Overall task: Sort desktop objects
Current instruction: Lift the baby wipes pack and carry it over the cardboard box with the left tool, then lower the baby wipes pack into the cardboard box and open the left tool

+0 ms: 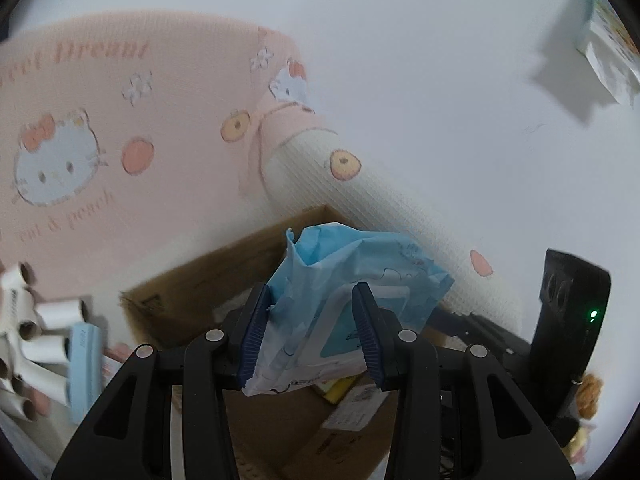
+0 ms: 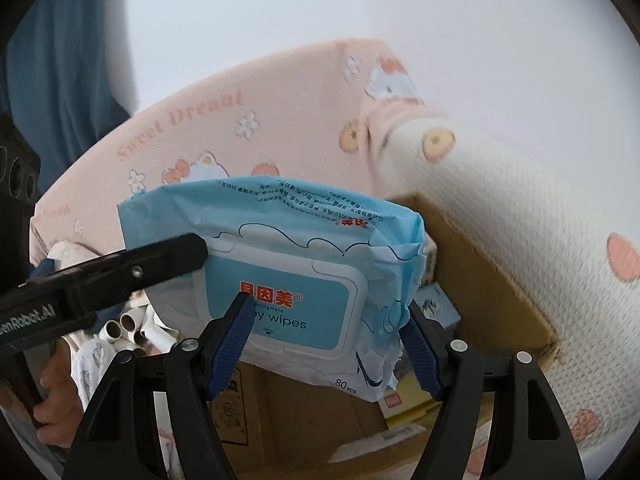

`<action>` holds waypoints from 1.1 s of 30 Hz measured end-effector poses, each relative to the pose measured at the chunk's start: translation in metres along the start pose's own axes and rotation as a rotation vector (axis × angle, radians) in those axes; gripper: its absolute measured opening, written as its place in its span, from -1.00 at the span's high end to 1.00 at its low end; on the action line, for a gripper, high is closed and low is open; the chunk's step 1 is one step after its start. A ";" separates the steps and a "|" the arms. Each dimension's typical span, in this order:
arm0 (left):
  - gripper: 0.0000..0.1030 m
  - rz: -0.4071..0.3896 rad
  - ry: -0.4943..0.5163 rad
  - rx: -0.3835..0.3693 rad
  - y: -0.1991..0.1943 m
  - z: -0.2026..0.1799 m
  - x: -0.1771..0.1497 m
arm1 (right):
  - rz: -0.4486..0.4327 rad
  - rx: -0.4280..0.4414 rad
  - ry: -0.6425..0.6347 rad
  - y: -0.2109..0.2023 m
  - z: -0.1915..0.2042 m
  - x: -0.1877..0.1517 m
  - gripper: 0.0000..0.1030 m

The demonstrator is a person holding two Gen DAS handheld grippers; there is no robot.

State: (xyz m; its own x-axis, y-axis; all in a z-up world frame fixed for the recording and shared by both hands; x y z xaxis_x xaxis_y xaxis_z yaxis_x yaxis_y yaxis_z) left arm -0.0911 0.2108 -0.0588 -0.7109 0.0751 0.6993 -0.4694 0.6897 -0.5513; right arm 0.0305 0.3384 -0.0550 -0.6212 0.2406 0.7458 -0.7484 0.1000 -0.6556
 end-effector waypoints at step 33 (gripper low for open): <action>0.62 0.401 -0.652 -0.152 0.138 0.069 -0.064 | 0.512 -0.187 -0.124 0.111 -0.040 -0.011 -0.09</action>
State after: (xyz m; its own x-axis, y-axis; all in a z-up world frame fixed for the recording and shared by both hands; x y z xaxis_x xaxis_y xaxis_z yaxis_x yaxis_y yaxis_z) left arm -0.1468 0.2518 -0.2105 -0.9975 -0.0666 0.0252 -0.0683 0.7941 -0.6040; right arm -0.0361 0.3858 -0.1403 -0.9258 0.1889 0.3274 -0.2969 0.1723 -0.9392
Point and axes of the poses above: each gripper's, at about its wrist camera, not at the fingertips, and y roughly the way its jaws point, z to its left, x to its top, the point moved 1 cm from there along y, roughly the way its jaws point, and after that the axes turned 9 degrees about -x, right-handed, at the moved point
